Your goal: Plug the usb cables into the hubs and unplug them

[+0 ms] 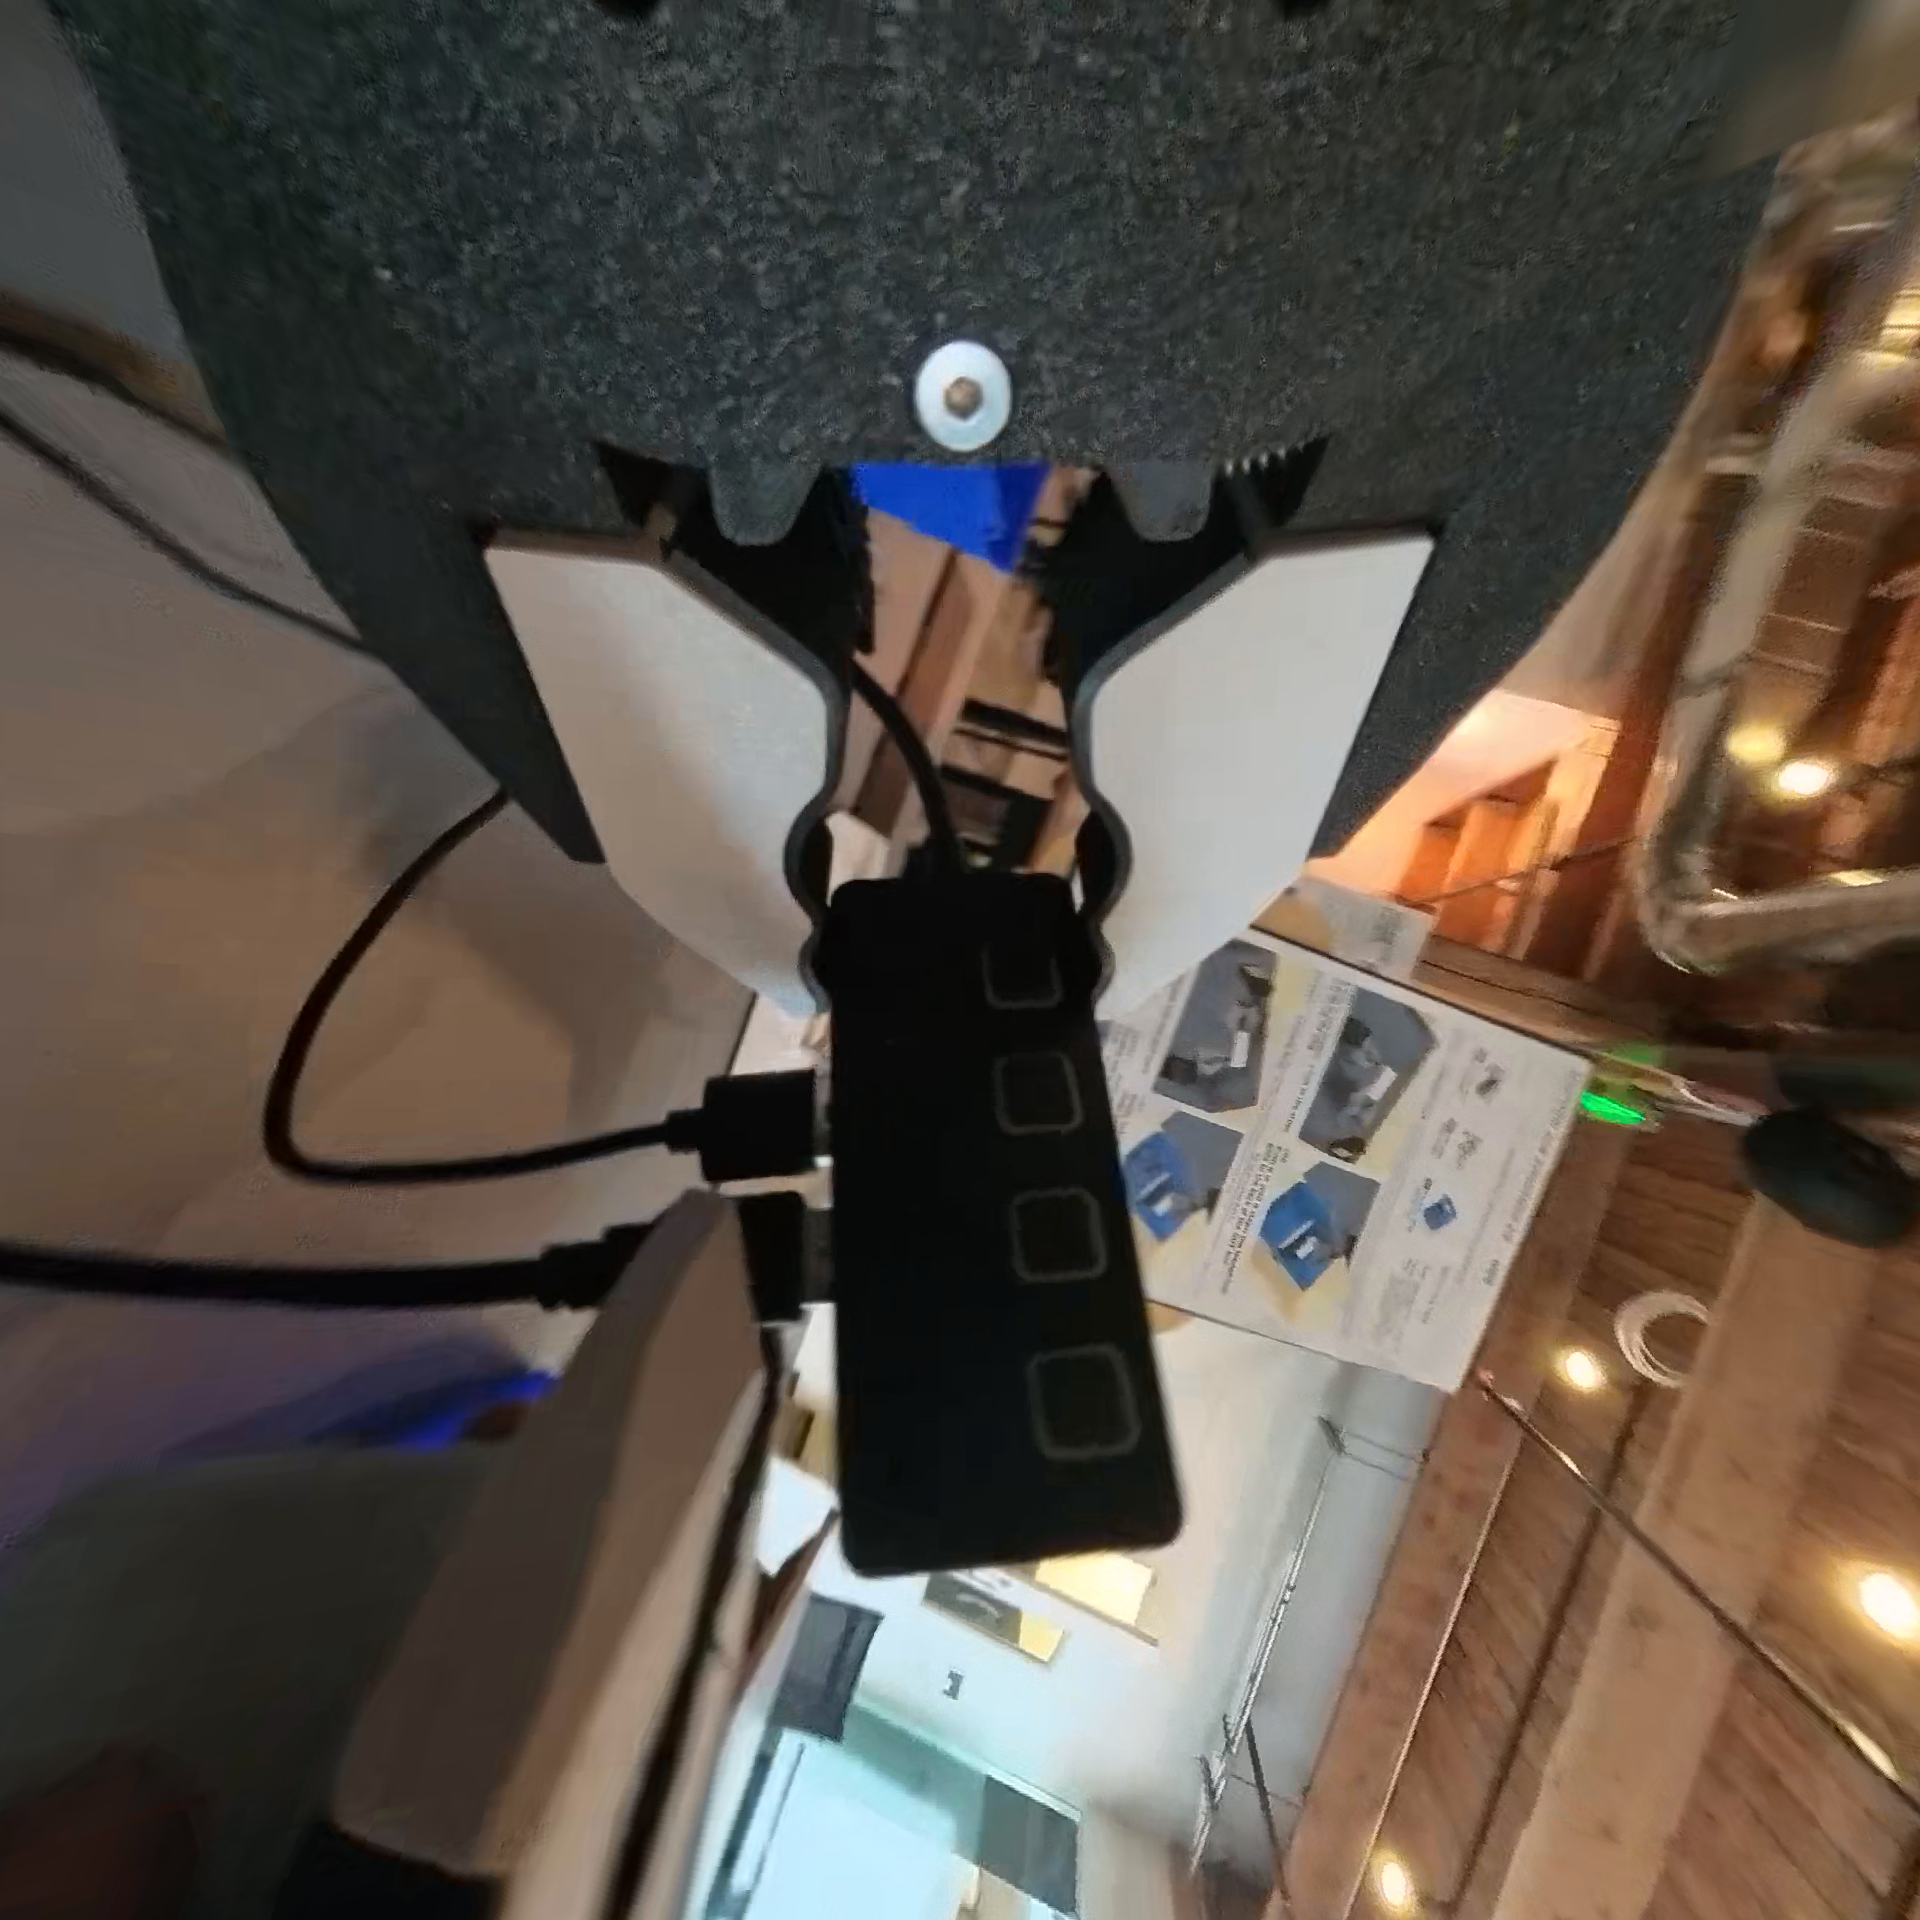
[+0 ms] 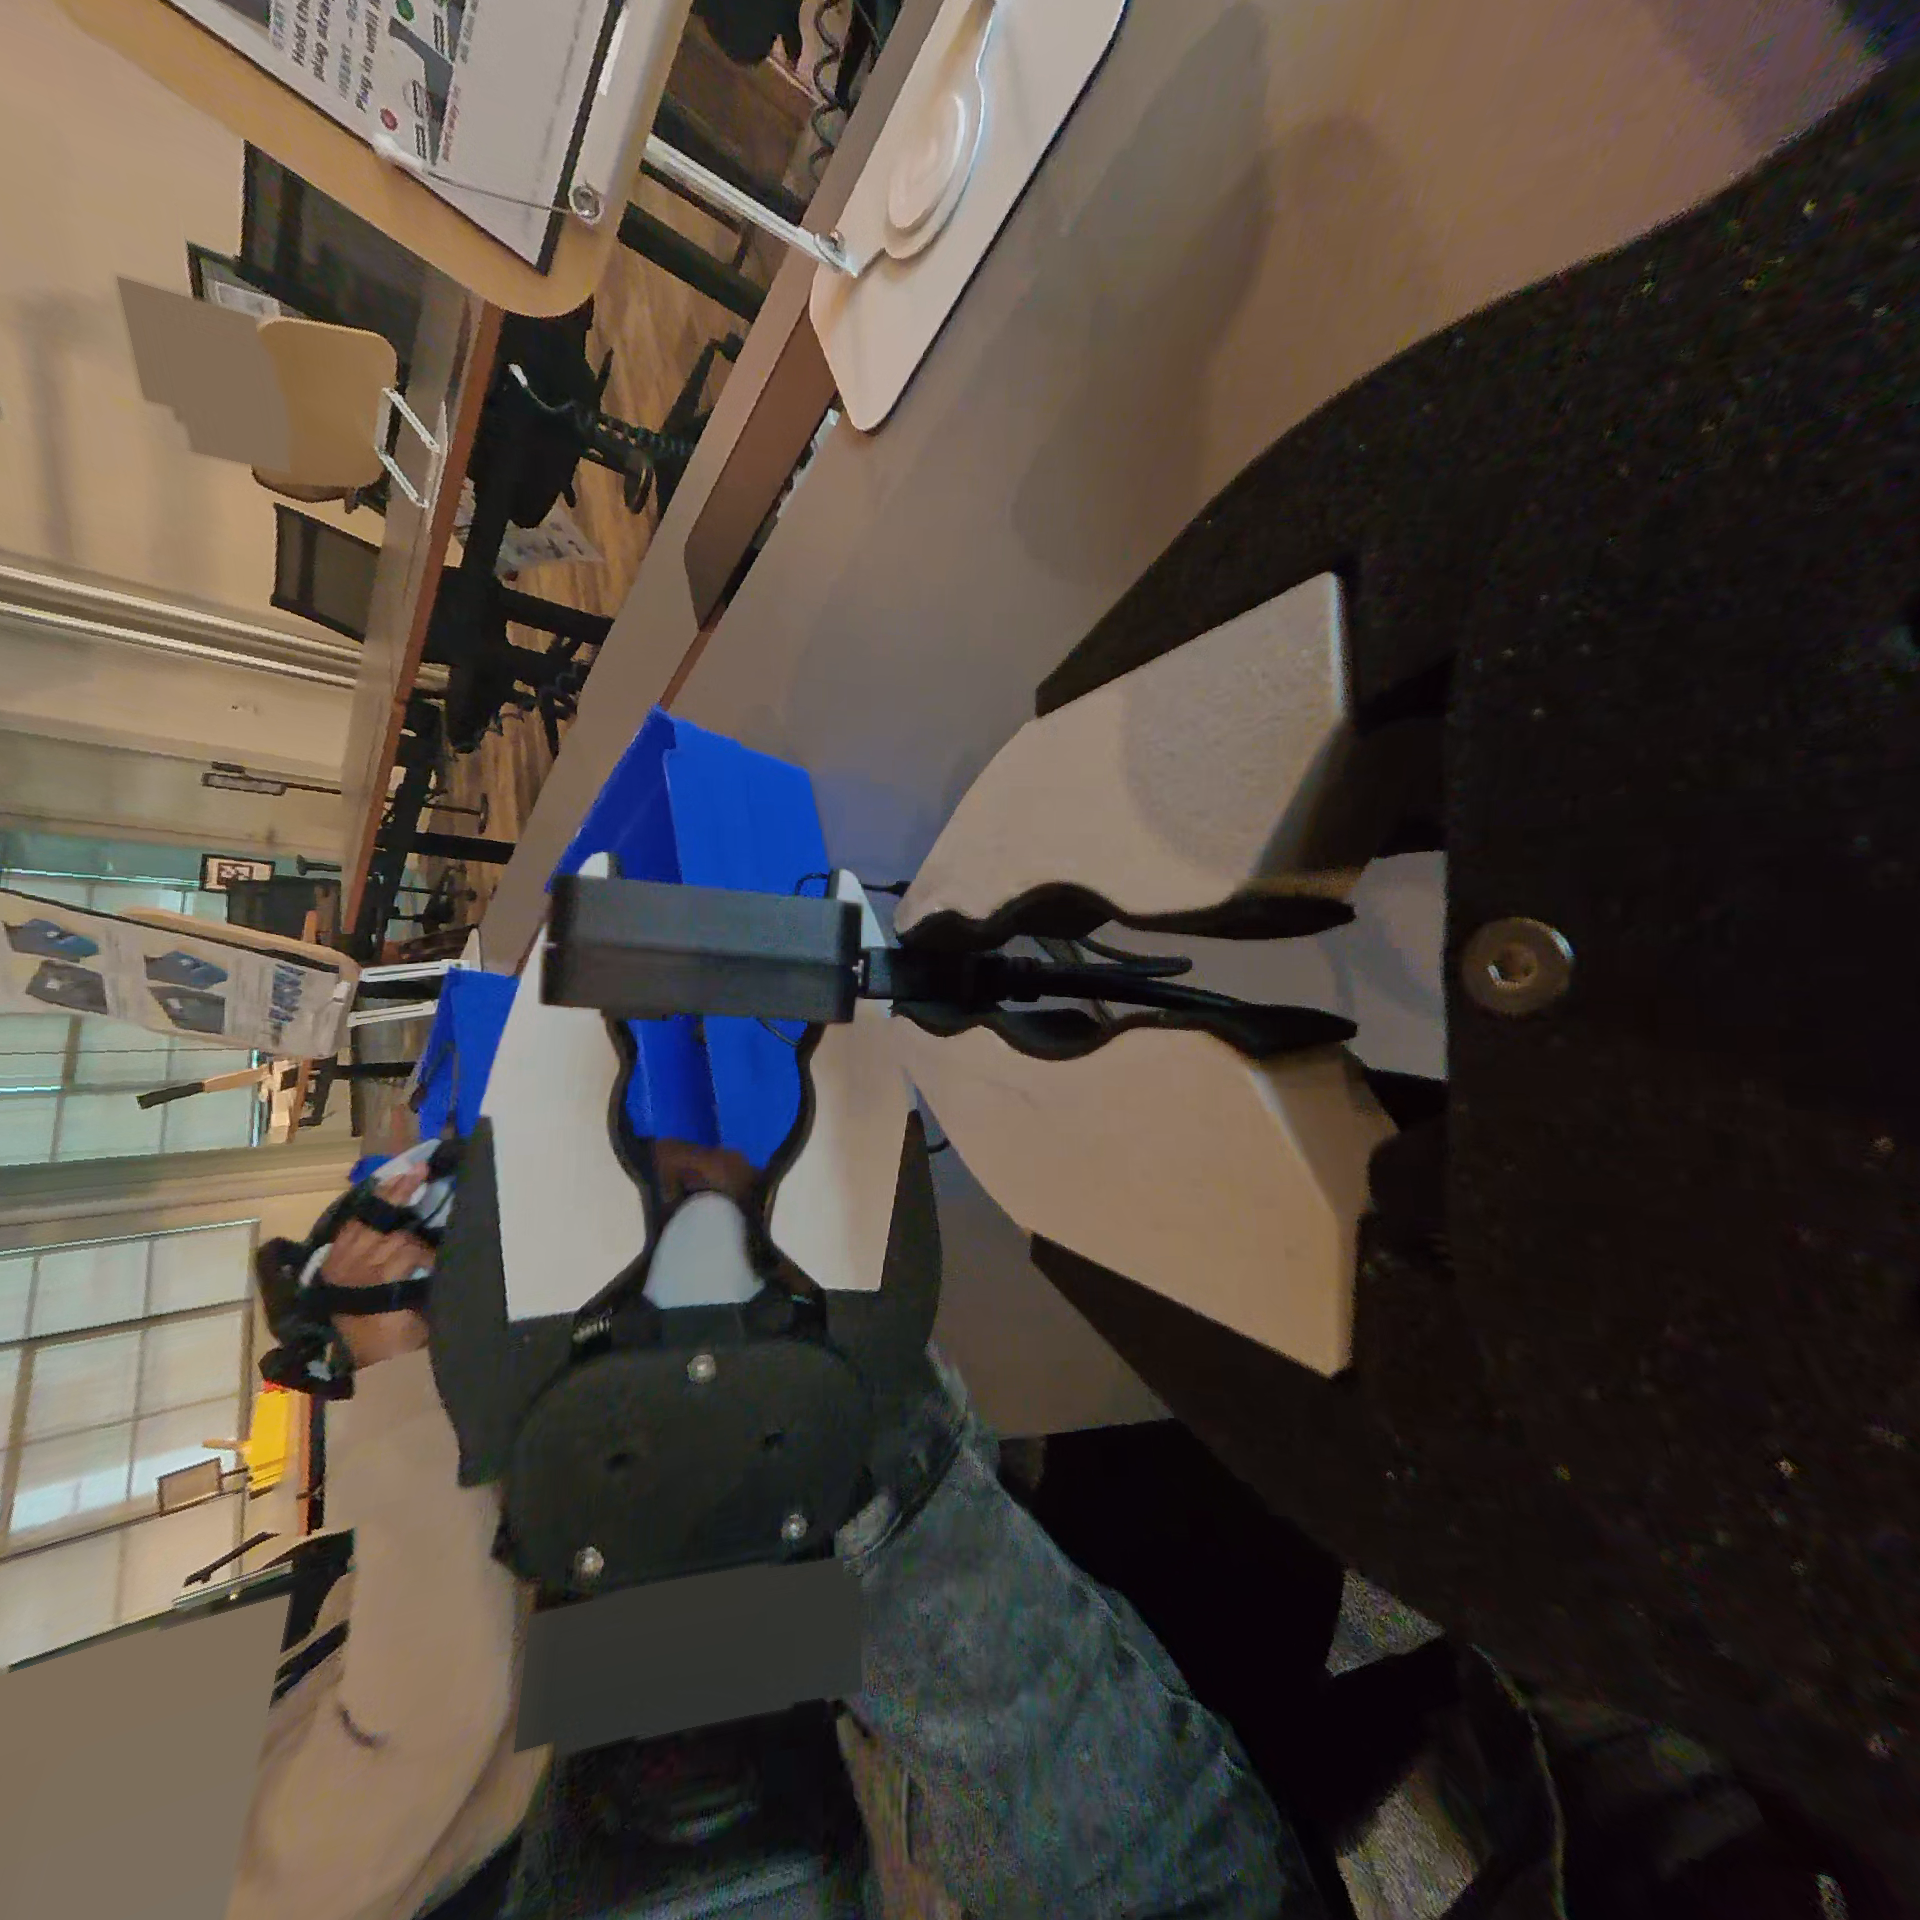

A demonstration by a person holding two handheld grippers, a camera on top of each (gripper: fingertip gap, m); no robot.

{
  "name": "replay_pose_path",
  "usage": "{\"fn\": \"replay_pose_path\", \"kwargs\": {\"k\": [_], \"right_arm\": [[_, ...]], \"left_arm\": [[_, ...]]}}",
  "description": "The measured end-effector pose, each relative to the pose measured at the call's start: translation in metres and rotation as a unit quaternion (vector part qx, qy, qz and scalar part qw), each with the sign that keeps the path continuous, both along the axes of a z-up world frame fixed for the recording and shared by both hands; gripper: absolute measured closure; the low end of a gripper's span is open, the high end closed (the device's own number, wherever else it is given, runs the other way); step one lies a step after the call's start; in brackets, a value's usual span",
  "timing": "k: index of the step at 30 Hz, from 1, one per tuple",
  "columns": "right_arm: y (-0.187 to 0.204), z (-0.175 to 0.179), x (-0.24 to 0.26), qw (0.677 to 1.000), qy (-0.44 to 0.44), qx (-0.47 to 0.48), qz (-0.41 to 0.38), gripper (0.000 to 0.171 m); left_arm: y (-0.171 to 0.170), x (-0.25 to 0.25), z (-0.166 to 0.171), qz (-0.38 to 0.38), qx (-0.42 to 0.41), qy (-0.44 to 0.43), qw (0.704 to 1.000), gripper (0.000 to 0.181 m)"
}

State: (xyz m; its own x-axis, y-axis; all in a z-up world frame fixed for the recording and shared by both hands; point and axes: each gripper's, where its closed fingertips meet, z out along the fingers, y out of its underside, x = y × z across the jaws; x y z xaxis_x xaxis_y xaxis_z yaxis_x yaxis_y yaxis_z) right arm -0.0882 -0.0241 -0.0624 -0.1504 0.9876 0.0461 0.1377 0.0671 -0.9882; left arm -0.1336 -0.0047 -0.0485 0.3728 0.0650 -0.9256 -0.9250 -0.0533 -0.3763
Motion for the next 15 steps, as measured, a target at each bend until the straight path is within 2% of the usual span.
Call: {"fn": "replay_pose_path", "kwargs": {"k": [10,15], "right_arm": [[0.0021,-0.0036,-0.0001,0.999,0.005,0.027,-0.043,0.163],[0.0024,-0.0056,-0.0022,0.999,-0.022,0.034,-0.033,0.164]], "left_arm": [[0.0070,-0.0070,-0.0014,-0.011,-0.005,-0.117,0.993,0.137],[0.0044,-0.0103,-0.0037,0.008,-0.021,-0.053,0.998,0.137]]}}
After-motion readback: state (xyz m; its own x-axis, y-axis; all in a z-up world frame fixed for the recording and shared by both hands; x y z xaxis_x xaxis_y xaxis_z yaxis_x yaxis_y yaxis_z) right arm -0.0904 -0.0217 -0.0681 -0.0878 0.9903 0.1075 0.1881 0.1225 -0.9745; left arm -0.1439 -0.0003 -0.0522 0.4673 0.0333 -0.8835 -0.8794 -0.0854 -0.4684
